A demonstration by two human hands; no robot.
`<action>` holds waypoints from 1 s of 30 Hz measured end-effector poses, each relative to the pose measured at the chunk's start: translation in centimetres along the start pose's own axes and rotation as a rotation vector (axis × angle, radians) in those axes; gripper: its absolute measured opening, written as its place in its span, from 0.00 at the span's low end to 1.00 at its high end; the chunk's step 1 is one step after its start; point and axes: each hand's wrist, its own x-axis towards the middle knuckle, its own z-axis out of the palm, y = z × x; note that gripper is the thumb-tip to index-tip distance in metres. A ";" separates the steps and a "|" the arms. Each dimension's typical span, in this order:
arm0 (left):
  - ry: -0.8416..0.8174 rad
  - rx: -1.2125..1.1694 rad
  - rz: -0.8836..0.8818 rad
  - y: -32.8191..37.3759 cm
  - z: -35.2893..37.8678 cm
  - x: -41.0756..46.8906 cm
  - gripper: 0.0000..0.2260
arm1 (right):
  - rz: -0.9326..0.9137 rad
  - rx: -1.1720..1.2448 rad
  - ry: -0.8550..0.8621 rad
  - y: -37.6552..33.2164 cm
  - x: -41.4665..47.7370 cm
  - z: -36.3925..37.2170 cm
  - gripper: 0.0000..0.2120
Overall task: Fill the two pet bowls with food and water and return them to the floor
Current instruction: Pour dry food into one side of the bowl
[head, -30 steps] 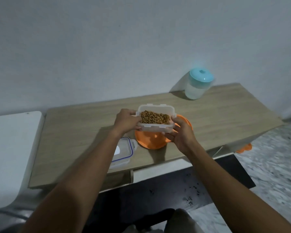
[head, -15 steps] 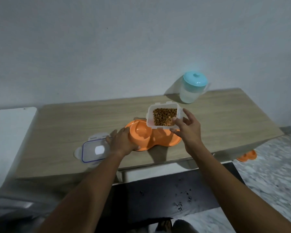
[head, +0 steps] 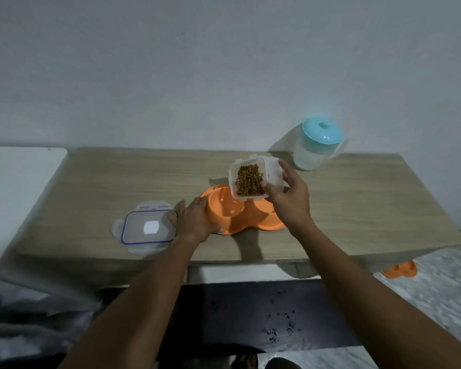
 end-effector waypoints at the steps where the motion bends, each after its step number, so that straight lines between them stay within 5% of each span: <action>1: -0.006 0.001 -0.003 0.0 0.0 0.0 0.45 | -0.010 -0.012 -0.008 -0.1 0.0 0.1 0.37; 30: -0.008 -0.013 -0.001 -1.8 0.9 1.3 0.45 | -0.130 -0.129 -0.070 -0.6 0.2 0.8 0.35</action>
